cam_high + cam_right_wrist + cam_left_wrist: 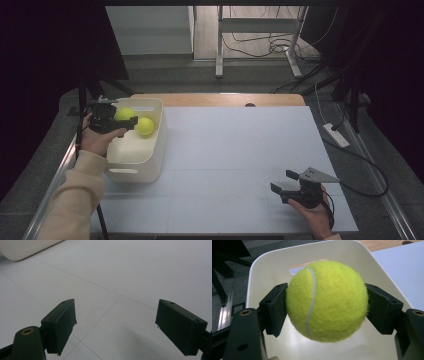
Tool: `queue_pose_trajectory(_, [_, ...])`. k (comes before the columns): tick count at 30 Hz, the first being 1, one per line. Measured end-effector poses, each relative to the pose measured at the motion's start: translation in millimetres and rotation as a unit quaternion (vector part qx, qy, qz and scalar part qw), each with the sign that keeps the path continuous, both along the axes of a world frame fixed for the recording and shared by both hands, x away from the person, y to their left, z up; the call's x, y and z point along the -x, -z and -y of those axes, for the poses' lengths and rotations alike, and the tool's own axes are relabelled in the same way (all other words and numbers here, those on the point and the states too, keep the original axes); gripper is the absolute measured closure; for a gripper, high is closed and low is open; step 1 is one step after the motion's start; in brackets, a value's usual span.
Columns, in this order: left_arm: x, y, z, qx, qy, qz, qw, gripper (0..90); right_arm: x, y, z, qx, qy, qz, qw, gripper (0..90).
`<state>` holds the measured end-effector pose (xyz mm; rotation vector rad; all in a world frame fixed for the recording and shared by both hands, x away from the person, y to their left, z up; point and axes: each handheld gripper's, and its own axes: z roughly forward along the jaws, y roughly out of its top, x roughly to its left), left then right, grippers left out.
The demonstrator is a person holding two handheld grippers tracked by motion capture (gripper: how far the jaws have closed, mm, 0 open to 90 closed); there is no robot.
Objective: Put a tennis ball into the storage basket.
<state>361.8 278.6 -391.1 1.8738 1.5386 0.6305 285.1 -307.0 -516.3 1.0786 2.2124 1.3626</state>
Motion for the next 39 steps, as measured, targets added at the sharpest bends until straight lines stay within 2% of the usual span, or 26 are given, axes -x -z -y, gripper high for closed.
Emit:
queue_pose_trajectory(8, [-0.2, 0.6, -1.3, 0.000, -0.006, -0.001, 1.0000, 25.6, -0.6, 0.4, -0.3, 0.001, 0.000, 0.000, 1.0000, 16.4])
queue_pose_trajectory(11, [0.7, -2.2, -0.7, 0.008, -0.005, 0.012, 0.9999, 18.5, -0.5, -0.1, 0.5, 0.002, 0.002, 0.001, 1.0000, 16.3])
queue_pose_trajectory(14, [2.2, -5.1, 2.0, 0.013, 0.006, 0.014, 0.9998, 14.9, -0.4, 0.1, 0.6, 0.000, 0.001, 0.001, 1.0000, 16.3])
queue_pose_trajectory(20, [5.2, -8.1, 7.9, 0.026, 0.035, 0.022, 0.9988, 13.4, -0.9, 0.1, 0.9, 0.000, 0.001, 0.000, 1.0000, 16.4])
queue_pose_trajectory(25, [8.7, -10.4, 10.4, 0.043, 0.050, 0.034, 0.9972, 13.1, -1.1, 0.4, 1.5, -0.002, 0.001, 0.001, 1.0000, 16.4])
queue_pose_trajectory(32, [20.4, -14.5, 12.8, 0.065, 0.074, 0.056, 0.9935, 13.3, -1.2, 0.7, 2.6, -0.003, 0.000, 0.000, 1.0000, 16.3])
queue_pose_trajectory(39, [28.9, -12.1, 15.0, 0.079, 0.084, 0.065, 0.9912, 13.5, -0.7, 0.3, 3.7, -0.007, 0.002, -0.001, 1.0000, 16.4])
